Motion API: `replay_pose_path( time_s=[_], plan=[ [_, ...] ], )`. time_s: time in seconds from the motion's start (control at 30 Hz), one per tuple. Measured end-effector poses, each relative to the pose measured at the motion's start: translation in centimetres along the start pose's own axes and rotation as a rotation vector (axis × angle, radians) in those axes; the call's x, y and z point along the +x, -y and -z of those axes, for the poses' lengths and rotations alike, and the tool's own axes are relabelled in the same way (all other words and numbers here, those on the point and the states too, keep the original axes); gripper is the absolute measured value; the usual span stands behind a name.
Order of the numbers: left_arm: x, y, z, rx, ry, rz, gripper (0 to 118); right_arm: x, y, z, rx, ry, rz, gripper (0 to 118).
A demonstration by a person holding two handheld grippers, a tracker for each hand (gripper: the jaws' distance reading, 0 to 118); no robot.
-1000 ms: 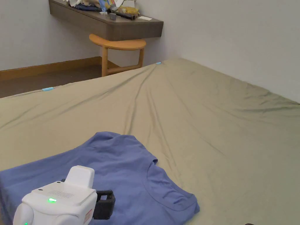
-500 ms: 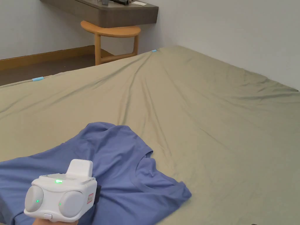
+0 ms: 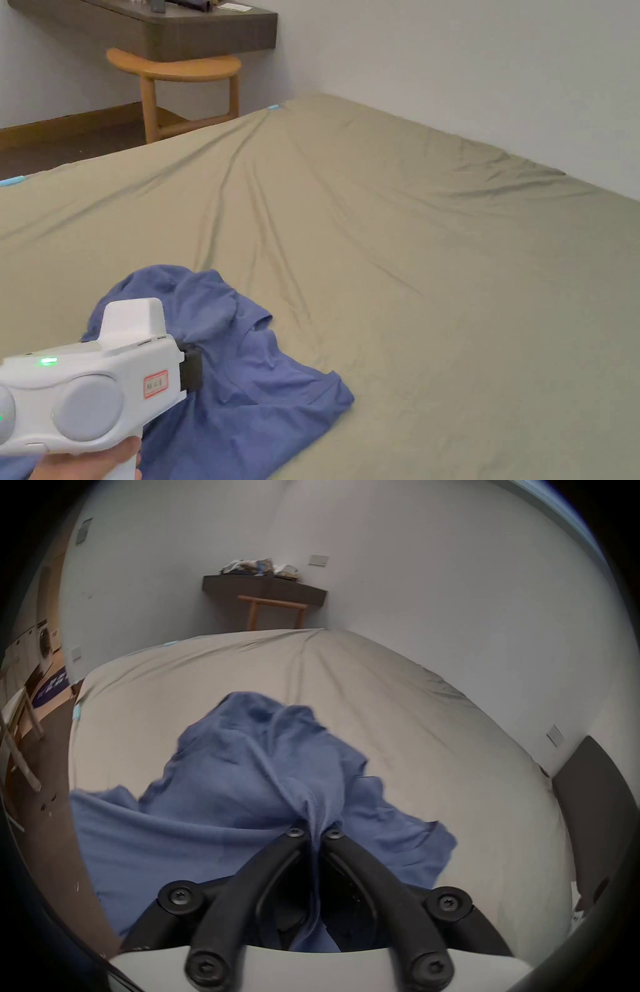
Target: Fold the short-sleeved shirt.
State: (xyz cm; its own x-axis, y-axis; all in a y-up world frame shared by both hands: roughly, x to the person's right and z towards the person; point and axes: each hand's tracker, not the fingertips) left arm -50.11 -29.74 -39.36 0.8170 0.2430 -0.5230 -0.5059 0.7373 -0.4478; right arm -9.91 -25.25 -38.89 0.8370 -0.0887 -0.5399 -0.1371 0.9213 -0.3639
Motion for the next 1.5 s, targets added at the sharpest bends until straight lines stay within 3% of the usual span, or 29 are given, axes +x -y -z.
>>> replay_pose_path(
  time_s=[0.23, 0.43, 0.6, 0.77, 1.03, 1.23, 1.27, 1.3, 1.37, 1.4, 1.5],
  plan=[
    [10.5, 1.3, 0.2, -0.021, 0.163, 0.068, 4, 5.1, 0.4, -6.1, 0.017, 0.189, 0.041, 2],
    [20.4, 3.2, -1.9, -0.038, 0.403, 0.118, 4, 9.8, 1.3, -12.2, 0.060, 0.331, 0.125, 2],
    [30.4, 6.2, -4.5, -0.059, 0.581, 0.274, 4, 12.7, 2.4, -17.3, 0.086, 0.442, 0.171, 2],
    [39.0, 12.2, -9.3, -0.149, 0.865, 0.443, 4, 14.9, 3.3, -21.5, 0.106, 0.564, 0.214, 2],
    [43.6, 22.2, -15.4, -0.299, 1.086, 0.649, 4, 16.6, 4.5, -25.2, 0.124, 0.651, 0.269, 2],
    [43.2, 27.7, -13.3, -0.417, 0.991, 0.767, 4, 16.5, 5.4, -25.1, 0.094, 0.653, 0.281, 2],
    [43.1, 28.1, -12.9, -0.421, 0.961, 0.766, 6, 16.4, 5.6, -25.0, 0.090, 0.644, 0.283, 2],
    [42.9, 28.5, -12.5, -0.414, 0.945, 0.766, 19, 16.3, 5.6, -24.8, 0.086, 0.635, 0.285, 2],
    [42.6, 28.8, -11.6, -0.430, 0.903, 0.773, 68, 16.2, 5.7, -24.4, 0.074, 0.621, 0.284, 2],
    [42.3, 28.8, -11.2, -0.449, 0.878, 0.773, 80, 16.1, 5.7, -24.2, 0.069, 0.617, 0.279, 2],
    [40.2, 27.4, -11.8, -0.458, 0.866, 0.779, 76, 15.7, 5.5, -23.7, 0.061, 0.608, 0.255, 2]
  ],
)
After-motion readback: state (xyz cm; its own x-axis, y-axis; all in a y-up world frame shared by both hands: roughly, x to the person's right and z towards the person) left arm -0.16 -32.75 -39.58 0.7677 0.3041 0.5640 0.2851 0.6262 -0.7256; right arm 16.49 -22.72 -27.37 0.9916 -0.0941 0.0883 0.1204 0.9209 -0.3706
